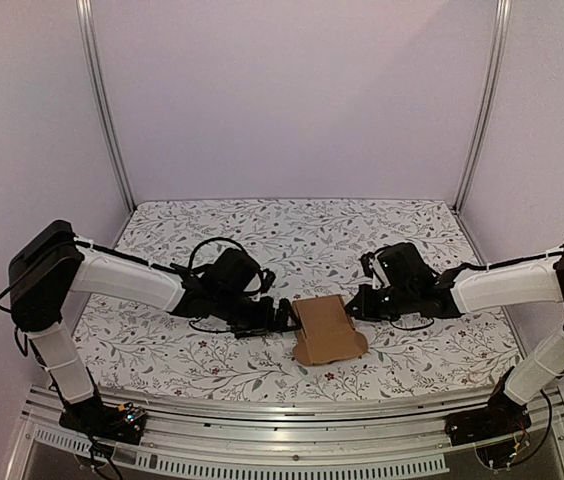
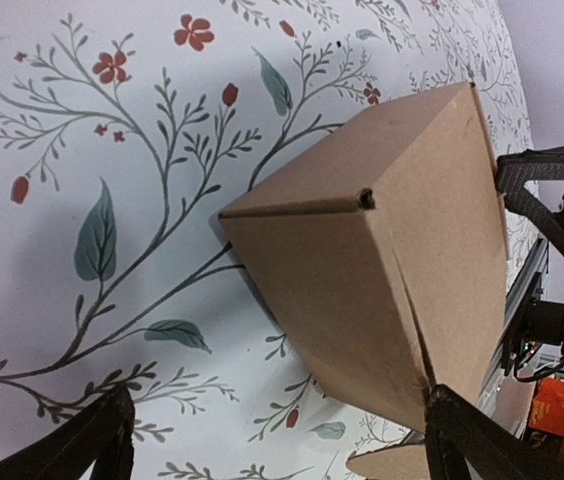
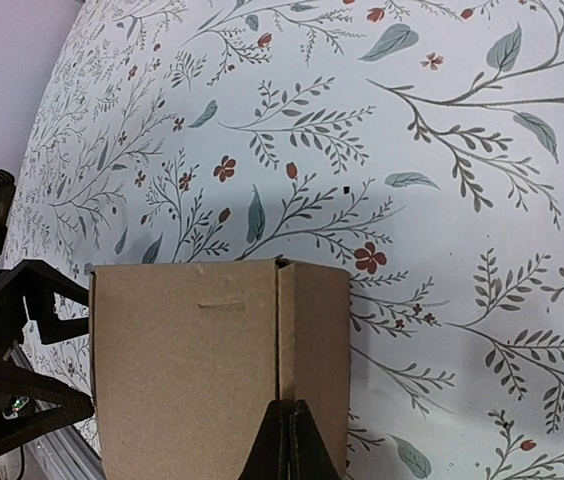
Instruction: Fold the paper box
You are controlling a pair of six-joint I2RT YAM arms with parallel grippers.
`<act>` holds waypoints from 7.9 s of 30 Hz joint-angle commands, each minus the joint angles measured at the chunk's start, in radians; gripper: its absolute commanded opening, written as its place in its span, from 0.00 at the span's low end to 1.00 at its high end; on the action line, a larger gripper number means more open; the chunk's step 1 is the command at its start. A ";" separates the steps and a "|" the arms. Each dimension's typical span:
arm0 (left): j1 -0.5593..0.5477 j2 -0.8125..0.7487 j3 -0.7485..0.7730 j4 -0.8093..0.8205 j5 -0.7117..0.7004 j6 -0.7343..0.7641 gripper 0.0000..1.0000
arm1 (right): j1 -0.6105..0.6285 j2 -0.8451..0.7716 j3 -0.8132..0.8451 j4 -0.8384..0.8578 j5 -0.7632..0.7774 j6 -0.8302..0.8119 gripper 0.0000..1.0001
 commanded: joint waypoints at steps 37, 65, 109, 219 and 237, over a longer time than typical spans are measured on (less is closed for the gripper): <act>0.076 0.157 -0.151 0.631 0.334 -0.371 0.99 | 0.060 0.010 -0.077 0.125 0.059 0.119 0.00; 0.080 0.174 -0.160 0.792 0.409 -0.460 0.41 | 0.061 -0.060 -0.076 0.123 0.075 0.056 0.35; 0.261 -0.099 -0.451 1.559 1.071 -1.090 0.40 | 0.647 -0.465 -0.052 0.129 0.493 -1.930 0.99; -0.023 -0.493 0.059 -0.401 0.133 0.405 0.41 | 0.331 -0.326 0.166 -0.331 -0.080 -0.905 0.43; -0.051 -0.390 0.069 -0.367 0.045 0.383 0.00 | 0.331 -0.231 0.083 -0.085 -0.005 -0.891 0.38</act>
